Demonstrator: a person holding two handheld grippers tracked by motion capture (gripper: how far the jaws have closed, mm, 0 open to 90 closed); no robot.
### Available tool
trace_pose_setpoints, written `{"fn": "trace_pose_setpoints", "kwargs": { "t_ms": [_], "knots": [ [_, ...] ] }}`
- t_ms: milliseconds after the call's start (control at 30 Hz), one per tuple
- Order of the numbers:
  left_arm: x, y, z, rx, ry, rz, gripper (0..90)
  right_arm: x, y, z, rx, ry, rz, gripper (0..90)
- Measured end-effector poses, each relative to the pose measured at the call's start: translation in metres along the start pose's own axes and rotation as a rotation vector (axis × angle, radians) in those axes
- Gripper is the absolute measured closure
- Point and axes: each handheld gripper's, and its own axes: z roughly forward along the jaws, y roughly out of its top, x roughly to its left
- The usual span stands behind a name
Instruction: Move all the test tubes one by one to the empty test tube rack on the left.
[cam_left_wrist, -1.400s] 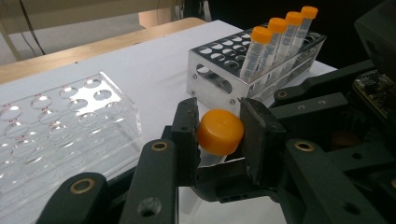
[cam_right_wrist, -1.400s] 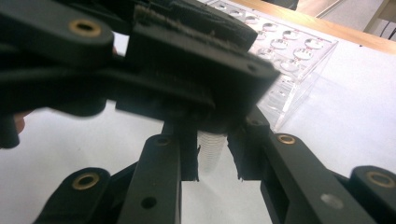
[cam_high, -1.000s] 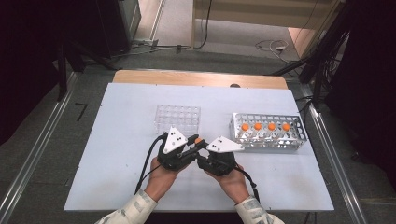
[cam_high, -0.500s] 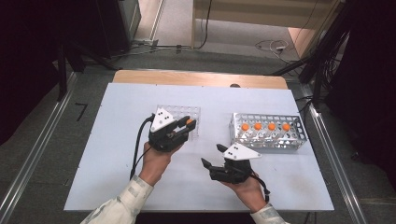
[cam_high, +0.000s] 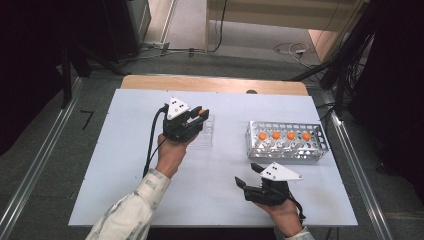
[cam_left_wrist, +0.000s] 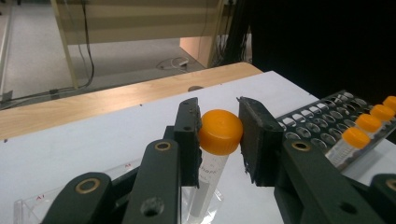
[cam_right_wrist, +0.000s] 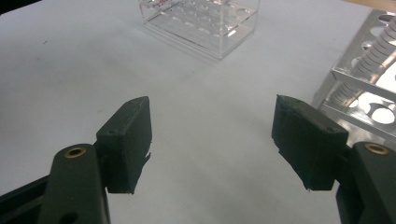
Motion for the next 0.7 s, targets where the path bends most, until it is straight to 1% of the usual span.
{"fn": "trace_pose_setpoints", "kwargs": {
  "t_ms": [100, 133, 267, 333, 467, 533, 600, 700],
  "knots": [
    [0.001, 0.003, 0.003, -0.004, 0.019, 0.014, 69.3, -0.003, -0.002, -0.001, -0.005, -0.005, 0.011, 27.5],
    [0.001, 0.004, 0.005, -0.01, 0.021, 0.017, 69.3, -0.004, -0.002, -0.001, -0.005, -0.007, 0.018, 27.6],
    [0.001, 0.006, 0.009, -0.011, 0.022, 0.016, 69.3, -0.004, -0.002, 0.0, -0.004, -0.007, 0.011, 27.6],
    [0.002, 0.004, 0.011, 0.002, 0.028, 0.021, 69.3, -0.004, -0.002, 0.0, -0.004, -0.007, 0.013, 27.6],
    [0.005, 0.001, 0.014, 0.016, 0.04, 0.012, 69.3, -0.006, -0.002, -0.001, -0.006, -0.012, 0.02, 27.6],
    [0.006, -0.002, 0.015, 0.022, 0.044, 0.008, 69.2, -0.006, -0.003, -0.001, -0.005, -0.01, 0.025, 27.6],
    [0.007, -0.007, 0.018, 0.03, 0.048, -0.005, 69.2, -0.006, -0.003, -0.001, -0.006, -0.011, 0.025, 27.6],
    [0.009, -0.019, 0.024, 0.048, 0.055, -0.02, 69.1, -0.006, -0.003, -0.001, -0.007, -0.012, 0.024, 27.5]
  ]
}}
